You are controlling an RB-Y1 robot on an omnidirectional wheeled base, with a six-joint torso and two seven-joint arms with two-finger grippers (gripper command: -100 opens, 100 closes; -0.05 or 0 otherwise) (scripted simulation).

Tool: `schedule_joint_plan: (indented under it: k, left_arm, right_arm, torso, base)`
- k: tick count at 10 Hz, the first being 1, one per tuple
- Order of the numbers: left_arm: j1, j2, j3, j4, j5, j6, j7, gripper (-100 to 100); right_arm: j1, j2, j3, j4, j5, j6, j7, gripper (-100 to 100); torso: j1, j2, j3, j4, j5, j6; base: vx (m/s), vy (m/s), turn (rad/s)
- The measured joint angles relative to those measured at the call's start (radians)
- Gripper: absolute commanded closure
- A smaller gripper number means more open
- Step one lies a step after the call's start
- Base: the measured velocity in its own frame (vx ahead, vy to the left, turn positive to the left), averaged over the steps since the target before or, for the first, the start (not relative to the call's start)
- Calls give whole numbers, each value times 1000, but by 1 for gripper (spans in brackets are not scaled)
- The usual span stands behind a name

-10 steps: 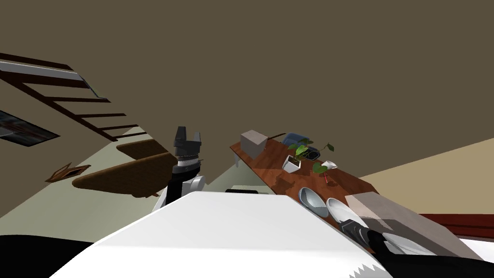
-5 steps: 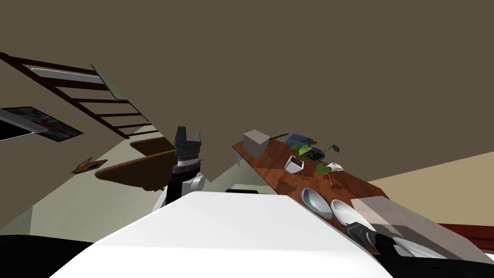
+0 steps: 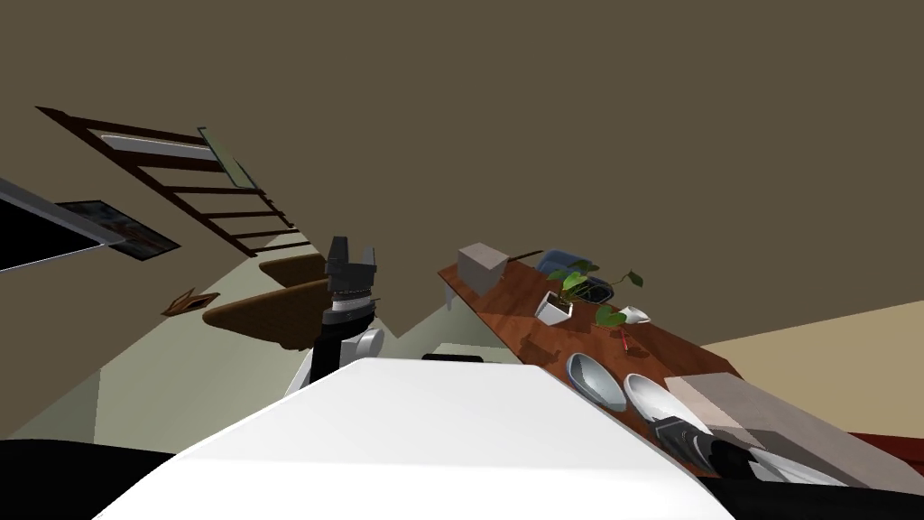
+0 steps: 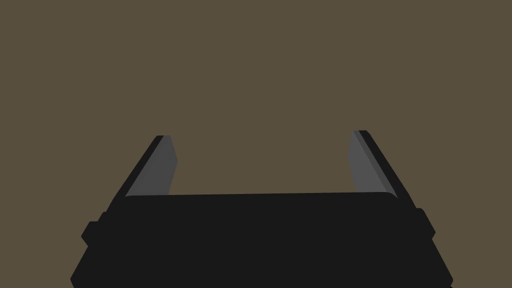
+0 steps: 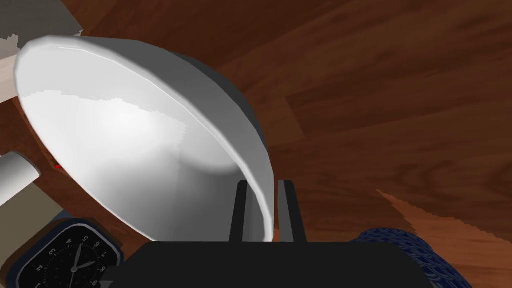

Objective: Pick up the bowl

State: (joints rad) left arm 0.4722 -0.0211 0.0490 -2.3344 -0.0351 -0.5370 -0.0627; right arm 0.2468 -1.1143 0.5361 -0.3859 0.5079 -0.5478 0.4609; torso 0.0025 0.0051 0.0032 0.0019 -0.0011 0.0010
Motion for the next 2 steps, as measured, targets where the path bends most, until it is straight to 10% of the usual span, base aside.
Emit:
schedule_joint_plan:
  k: [1, 2]
  left_arm:
    - [0, 0, 0, 0, 0, 0, 0, 0]
    - [0, 0, 0, 0, 0, 0, 0, 0]
  right_arm:
    - [-25, 13, 3, 49, -12, -16, 17, 100]
    - [-28, 14, 4, 56, -13, -22, 22, 0]
  torso:
    - [0, 0, 0, 0, 0, 1]
    - [-1, -1, 0, 0, 0, 1]
  base:
    - [0, 0, 0]
    - [0, 0, 0]
